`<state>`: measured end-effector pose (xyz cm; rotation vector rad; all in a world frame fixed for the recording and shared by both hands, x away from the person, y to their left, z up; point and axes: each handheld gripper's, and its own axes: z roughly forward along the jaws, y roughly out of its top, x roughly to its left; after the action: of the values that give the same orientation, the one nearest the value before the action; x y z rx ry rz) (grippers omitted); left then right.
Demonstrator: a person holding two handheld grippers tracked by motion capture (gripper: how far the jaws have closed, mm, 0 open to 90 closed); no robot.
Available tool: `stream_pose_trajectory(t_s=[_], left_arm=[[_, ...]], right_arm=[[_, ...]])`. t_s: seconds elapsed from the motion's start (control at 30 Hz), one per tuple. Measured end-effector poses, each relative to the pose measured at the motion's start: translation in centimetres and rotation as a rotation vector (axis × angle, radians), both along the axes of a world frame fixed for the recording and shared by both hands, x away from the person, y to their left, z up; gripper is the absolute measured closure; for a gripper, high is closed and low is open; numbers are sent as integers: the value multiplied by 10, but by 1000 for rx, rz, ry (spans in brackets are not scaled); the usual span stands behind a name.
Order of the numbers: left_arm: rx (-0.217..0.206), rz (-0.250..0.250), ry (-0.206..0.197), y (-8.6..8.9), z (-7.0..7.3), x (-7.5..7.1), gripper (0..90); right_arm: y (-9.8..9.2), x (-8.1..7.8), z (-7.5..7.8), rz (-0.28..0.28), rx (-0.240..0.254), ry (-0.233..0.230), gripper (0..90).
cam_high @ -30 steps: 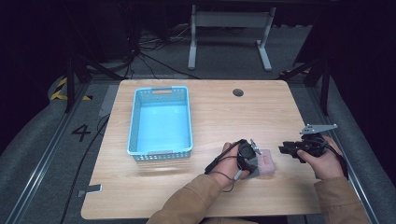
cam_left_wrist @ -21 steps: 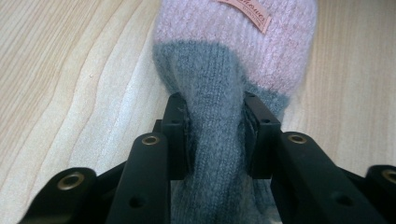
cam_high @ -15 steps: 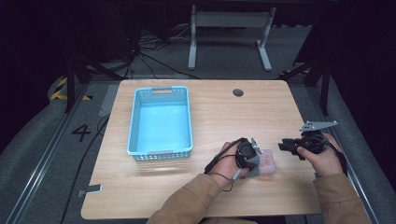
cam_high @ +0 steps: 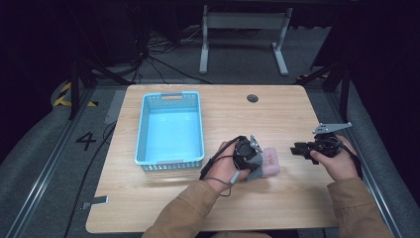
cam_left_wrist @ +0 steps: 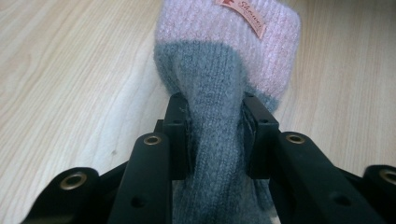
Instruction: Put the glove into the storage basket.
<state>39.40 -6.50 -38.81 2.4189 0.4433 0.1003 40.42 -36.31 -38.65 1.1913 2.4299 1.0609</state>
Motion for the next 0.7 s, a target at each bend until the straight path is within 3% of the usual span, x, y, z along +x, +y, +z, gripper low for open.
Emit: stream_pose_trajectory(t_s=[0.17,0.4,0.57,0.7], left_arm=[[-9,37,6,15,8,4,686],[-38,43,16,31,21,11,684],[-36,43,0,41,31,15,684],[-59,63,-9,55,44,20,684]], right_arm=[[5,4,0,12,2,5,665],[4,7,-4,11,-15,16,662],[4,6,-7,12,-24,27,663],[5,6,-9,14,-30,32,663]])
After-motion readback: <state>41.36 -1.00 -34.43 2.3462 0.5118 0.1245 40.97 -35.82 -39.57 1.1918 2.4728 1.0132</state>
